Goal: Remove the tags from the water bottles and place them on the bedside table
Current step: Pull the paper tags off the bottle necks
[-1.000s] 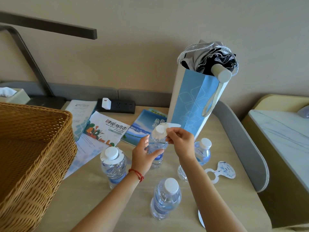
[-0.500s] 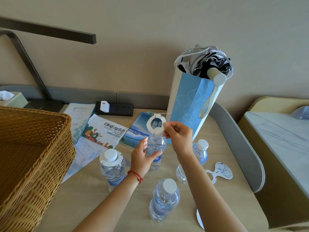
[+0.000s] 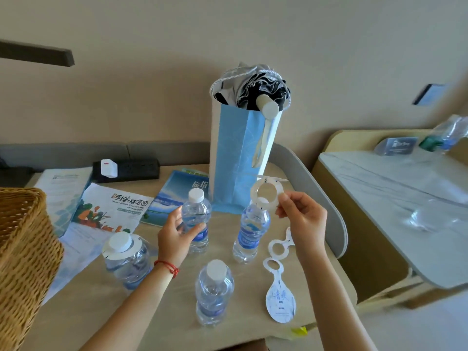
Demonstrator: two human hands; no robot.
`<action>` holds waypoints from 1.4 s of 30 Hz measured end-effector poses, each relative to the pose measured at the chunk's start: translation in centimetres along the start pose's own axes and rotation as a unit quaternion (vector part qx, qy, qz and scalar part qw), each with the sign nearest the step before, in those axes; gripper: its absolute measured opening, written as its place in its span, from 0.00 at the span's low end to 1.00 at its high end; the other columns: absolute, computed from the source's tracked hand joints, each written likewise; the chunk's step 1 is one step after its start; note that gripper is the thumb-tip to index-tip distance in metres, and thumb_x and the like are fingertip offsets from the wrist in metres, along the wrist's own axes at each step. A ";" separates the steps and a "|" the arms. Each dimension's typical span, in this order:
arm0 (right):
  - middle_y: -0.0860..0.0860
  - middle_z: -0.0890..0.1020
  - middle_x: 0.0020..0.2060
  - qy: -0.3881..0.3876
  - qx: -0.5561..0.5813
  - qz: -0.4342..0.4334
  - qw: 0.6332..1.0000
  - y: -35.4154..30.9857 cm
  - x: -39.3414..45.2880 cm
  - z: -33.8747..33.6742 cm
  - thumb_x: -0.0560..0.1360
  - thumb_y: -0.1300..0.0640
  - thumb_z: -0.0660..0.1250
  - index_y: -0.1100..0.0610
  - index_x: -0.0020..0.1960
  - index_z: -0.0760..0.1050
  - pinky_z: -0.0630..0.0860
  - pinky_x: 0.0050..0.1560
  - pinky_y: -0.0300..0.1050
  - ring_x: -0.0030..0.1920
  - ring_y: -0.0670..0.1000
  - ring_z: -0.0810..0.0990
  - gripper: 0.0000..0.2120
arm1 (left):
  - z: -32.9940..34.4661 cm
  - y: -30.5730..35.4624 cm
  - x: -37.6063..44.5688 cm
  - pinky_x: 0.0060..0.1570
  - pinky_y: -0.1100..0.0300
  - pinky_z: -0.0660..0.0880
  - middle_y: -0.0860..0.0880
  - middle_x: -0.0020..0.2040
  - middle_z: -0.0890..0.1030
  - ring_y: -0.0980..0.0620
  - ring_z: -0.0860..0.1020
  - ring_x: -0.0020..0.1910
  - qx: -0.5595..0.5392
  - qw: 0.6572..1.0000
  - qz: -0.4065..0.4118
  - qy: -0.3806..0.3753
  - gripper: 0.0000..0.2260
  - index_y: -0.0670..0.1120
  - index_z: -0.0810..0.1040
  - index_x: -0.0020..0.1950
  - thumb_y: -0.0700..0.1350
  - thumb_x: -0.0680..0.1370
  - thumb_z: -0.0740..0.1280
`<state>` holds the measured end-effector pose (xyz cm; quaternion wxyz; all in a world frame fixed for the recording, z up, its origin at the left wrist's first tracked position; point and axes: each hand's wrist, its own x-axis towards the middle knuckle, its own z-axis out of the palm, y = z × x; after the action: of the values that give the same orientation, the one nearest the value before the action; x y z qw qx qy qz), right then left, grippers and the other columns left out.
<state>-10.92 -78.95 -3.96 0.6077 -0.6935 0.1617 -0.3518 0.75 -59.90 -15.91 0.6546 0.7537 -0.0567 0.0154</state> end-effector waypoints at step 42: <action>0.45 0.81 0.26 -0.078 -0.067 0.068 0.992 -2.2 -4.7 3.2 0.74 0.57 0.68 0.58 0.38 0.81 0.73 0.29 0.31 0.26 0.40 0.75 0.07 | -4.5 10.0 -4.3 0.58 0.65 0.68 0.54 0.57 0.75 0.55 0.74 0.58 0.023 0.991 0.126 -0.029 0.16 0.45 0.75 0.61 0.40 0.73 0.69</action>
<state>-12.49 -73.07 -3.30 0.5928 -0.7454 0.1842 -0.2432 -4.39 -56.54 -5.80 0.6278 0.7556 -0.1700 0.0773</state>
